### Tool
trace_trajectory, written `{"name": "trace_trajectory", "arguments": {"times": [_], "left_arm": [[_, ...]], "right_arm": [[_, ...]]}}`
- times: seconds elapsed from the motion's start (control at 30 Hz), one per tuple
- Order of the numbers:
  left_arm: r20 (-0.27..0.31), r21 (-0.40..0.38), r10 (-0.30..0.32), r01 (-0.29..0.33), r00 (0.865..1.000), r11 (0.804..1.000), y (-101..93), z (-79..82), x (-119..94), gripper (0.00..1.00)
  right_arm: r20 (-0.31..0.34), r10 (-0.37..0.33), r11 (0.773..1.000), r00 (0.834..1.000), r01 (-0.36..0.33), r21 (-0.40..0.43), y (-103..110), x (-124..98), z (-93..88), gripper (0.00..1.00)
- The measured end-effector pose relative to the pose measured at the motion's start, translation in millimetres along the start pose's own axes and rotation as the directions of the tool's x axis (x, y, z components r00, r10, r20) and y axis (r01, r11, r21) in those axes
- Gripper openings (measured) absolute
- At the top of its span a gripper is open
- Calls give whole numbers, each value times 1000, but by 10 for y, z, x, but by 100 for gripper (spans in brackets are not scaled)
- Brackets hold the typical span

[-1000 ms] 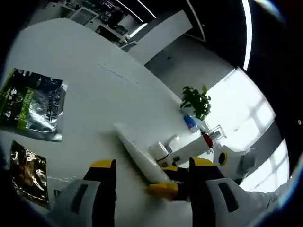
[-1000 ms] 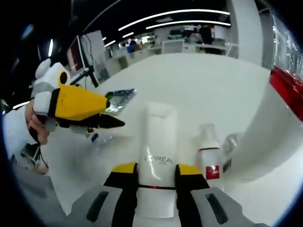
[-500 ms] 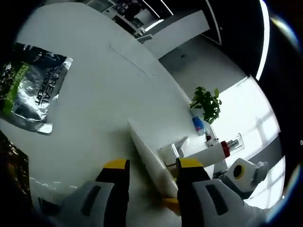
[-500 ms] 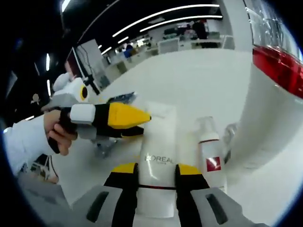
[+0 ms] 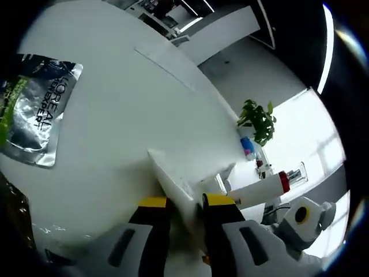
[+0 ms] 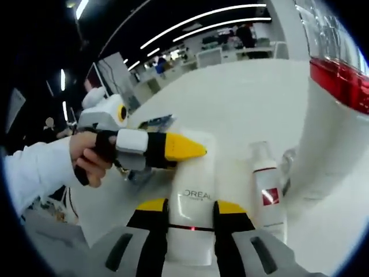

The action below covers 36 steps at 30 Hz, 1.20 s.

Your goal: Arrange the skincare products in the storage area until every visible bottle or jar stands upright without overlapping.

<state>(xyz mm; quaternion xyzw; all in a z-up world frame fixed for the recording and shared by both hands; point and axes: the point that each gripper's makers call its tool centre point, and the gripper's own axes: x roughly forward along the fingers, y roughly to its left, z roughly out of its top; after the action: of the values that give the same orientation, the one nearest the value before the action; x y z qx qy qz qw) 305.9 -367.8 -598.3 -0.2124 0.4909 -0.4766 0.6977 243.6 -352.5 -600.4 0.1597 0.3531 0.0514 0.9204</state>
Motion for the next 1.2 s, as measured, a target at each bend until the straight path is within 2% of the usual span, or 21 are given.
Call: {"name": "trace_trajectory", "arguments": {"times": [0.1,0.17,0.2,0.3,0.37,0.43,0.47,0.53,0.63,0.67,0.77,0.8,0.83,0.87,0.9,0.97,1.03,1.07,1.1,1.13,1.2], "left_arm": [[-5,7,-3,3,1000,1000,18,1,-22,16],[-3,-39,2,-2,1000,999,41,0,-38,15],[19,-36,-14,15,1000,999,13,17,-46,14],[29,-49,-26,28,999,998,-28,37,-79,12],[48,-11,-42,43,998,999,-96,85,-99,11],[61,53,-60,57,996,997,-168,126,-113,10],[71,79,-51,45,996,996,-167,149,-127,10],[72,62,-57,52,996,997,-179,159,-148,9],[81,93,-69,61,994,994,-212,189,-188,9],[93,167,-100,84,991,982,-273,217,-209,9],[112,247,-112,82,987,966,-366,255,-264,9],[139,341,-106,53,985,938,-395,296,-290,9],[146,378,-105,43,984,925,-418,306,-303,10],[136,362,-109,53,985,931,-466,269,-321,9],[139,388,-122,60,983,920,-499,273,-330,9],[129,485,-164,82,978,871,-590,266,-345,9],[123,497,-157,76,980,865,-636,246,-378,9],[127,535,-174,80,977,841,-661,263,-385,9],[129,589,-214,98,968,802,-742,252,-413,9],[125,621,-240,113,963,776,-815,215,-442,9],[98,660,-275,145,956,737,-866,183,-471,9]], "right_arm": [[-4,-3,1000,1000,3,-26,-10,43,8,23],[-5,-1,1000,1000,0,-28,-20,55,17,23],[-4,1,1000,1000,-1,-25,-20,57,22,23],[-5,12,999,1000,-12,-31,1,52,14,24],[-5,16,999,1000,-16,-36,15,51,13,24],[-13,5,997,1000,-6,-79,18,70,8,24],[-1,9,996,1000,-9,-84,37,64,35,24],[6,14,995,1000,-13,-103,54,51,53,24],[11,27,989,1000,-26,-143,71,62,79,25],[11,31,988,999,-29,-150,84,51,90,25],[13,44,979,999,-40,-201,132,1,113,25],[21,43,979,999,-38,-203,135,-26,133,25],[22,46,978,999,-41,-203,126,-30,147,25],[18,55,978,998,-50,-204,136,-53,153,24],[17,57,977,998,-52,-206,147,-82,155,24],[9,62,972,998,-59,-226,154,-126,149,24],[10,66,966,998,-61,-250,171,-204,152,23],[16,68,965,998,-62,-255,178,-243,163,22],[28,74,962,997,-64,-264,201,-308,186,20],[36,74,961,997,-62,-268,203,-357,204,15],[72,65,948,995,-39,-317,176,-468,277,1]]}}
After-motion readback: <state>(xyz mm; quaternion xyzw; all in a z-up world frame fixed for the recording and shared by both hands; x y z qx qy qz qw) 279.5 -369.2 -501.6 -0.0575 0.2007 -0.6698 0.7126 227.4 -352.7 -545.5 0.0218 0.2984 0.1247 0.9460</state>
